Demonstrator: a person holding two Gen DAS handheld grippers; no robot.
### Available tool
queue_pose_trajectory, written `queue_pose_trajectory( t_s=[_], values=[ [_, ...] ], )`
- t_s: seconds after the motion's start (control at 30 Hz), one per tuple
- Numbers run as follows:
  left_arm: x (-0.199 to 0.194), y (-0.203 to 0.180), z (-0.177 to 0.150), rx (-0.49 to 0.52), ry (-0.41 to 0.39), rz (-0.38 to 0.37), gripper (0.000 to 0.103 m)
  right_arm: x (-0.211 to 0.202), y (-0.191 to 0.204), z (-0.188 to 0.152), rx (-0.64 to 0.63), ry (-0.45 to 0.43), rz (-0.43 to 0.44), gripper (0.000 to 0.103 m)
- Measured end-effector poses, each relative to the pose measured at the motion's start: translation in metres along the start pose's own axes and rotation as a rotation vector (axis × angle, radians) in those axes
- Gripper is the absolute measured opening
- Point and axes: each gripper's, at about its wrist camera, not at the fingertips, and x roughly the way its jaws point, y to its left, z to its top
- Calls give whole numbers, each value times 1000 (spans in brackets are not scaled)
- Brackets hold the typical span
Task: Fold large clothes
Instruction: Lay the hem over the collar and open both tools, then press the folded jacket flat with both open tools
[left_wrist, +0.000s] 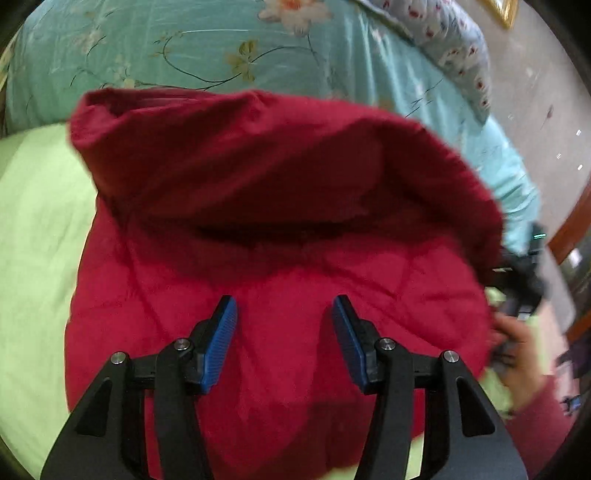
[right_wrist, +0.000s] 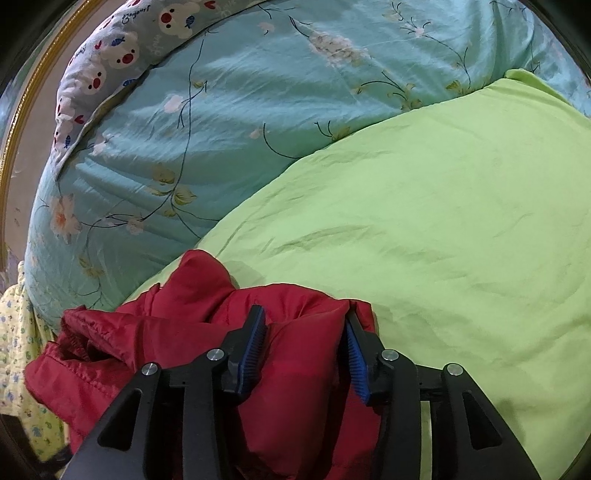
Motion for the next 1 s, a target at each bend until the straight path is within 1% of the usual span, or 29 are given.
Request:
queue_pose_trajectory(
  t_s=[0.03,0.07,0.13,0.17,0.2,0.23,0.3,0.37,0.5,0.53,0.57,0.63,0.67,0.7,0.77,0.8,0.9,1.0],
  values=[
    [7,1,5,0,-2,20,53,-5,1,1,-6,2,5,48],
    [12,3,8,-5,2,26,53,-10,3,2,-16,-3,6,52],
    [21,10,16,-29,12,30,53,-33,10,4,-55,-49,-5,62],
    [24,12,18,-35,14,31,53,-50,15,3,-75,-86,0,70],
    [27,13,20,-36,17,33,53,-66,19,1,-93,-123,12,74],
    [30,13,22,-33,19,42,53,-80,25,-2,-113,-152,24,75],
    [32,12,22,-27,21,59,53,-101,39,-10,-171,-176,47,81],
    [34,12,24,-26,24,71,53,-105,58,-20,-262,-149,55,83],
    [38,15,30,-47,30,77,53,-78,96,-37,-434,-12,63,83],
    [36,16,31,-55,27,79,53,-64,106,-42,-482,30,45,83],
    [37,15,34,-60,24,78,53,-54,110,-43,-503,58,30,83],
    [29,21,34,-84,3,79,53,-21,116,-47,-536,149,-28,82],
    [26,24,34,-94,-9,83,53,-8,114,-49,-539,180,-56,83],
    [25,29,34,-107,-18,87,53,5,110,-48,-531,197,-84,88],
    [25,39,36,-126,-19,93,53,18,100,-42,-492,189,-105,92],
    [28,41,37,-127,-17,94,53,24,96,-37,-462,193,-106,94],
    [46,46,48,-113,6,164,53,34,93,-29,-418,200,-110,95],
    [61,53,56,-136,15,150,54,38,86,-23,-380,211,-105,96]
  ],
)
